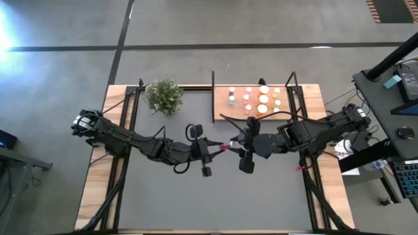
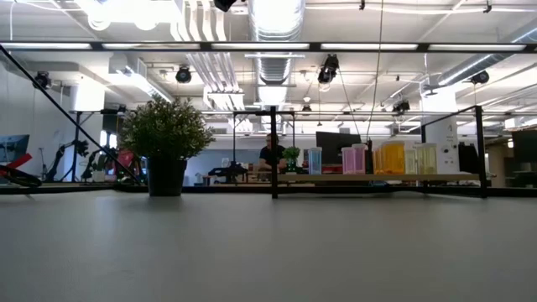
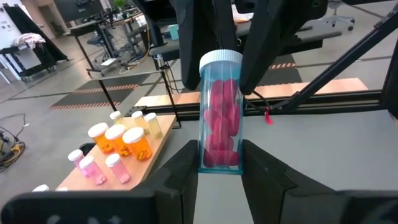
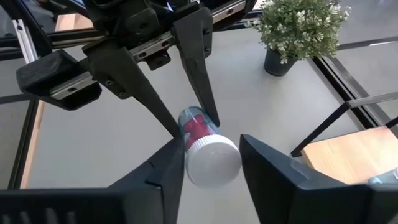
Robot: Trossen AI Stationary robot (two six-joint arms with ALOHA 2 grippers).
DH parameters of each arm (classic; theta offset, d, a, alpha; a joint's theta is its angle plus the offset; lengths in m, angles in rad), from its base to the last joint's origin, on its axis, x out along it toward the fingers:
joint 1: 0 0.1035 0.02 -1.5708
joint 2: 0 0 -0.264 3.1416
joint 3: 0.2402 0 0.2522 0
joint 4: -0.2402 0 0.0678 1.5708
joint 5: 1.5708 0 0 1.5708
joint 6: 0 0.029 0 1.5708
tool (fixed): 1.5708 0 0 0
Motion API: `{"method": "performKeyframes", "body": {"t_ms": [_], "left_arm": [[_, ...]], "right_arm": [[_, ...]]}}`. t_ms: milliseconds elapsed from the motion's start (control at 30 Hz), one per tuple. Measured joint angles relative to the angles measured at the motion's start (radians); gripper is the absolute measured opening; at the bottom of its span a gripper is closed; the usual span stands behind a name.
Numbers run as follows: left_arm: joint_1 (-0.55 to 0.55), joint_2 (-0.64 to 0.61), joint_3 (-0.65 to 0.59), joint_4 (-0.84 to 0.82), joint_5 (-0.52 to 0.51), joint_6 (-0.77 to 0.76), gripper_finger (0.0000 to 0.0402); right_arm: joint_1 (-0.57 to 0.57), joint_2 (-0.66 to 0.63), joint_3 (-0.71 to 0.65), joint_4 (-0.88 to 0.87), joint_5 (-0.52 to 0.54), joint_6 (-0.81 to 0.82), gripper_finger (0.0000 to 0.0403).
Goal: Pick and place medicine bottles onto shelf by color
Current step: Put the blue pill bottle on the shelf aligned with the other blue pill bottles
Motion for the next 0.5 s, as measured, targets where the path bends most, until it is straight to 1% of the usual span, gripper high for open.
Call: {"method": "performKeyframes", "body": {"t_ms": [100,200,367,500], "left_arm": [[0.000,0.000,0.000,0.000,0.002,0.000,0.0087],[0.000,0.000,0.000,0.000,0.001,0.000,0.0087],[0.000,0.000,0.001,-0.001,-0.003,0.000,0.0088],[0.002,0.000,0.001,0.000,-0.007,-0.001,0.0109]], "right_arm": [[0.000,0.000,0.000,0.000,0.000,0.000,0.0120],[0.000,0.000,0.000,0.000,0.000,0.000,0.0107],[0.000,0.000,0.000,0.000,0.000,0.000,0.0113],[0.000,-0.002,0.000,-0.004,0.000,0.000,0.0118]]}}
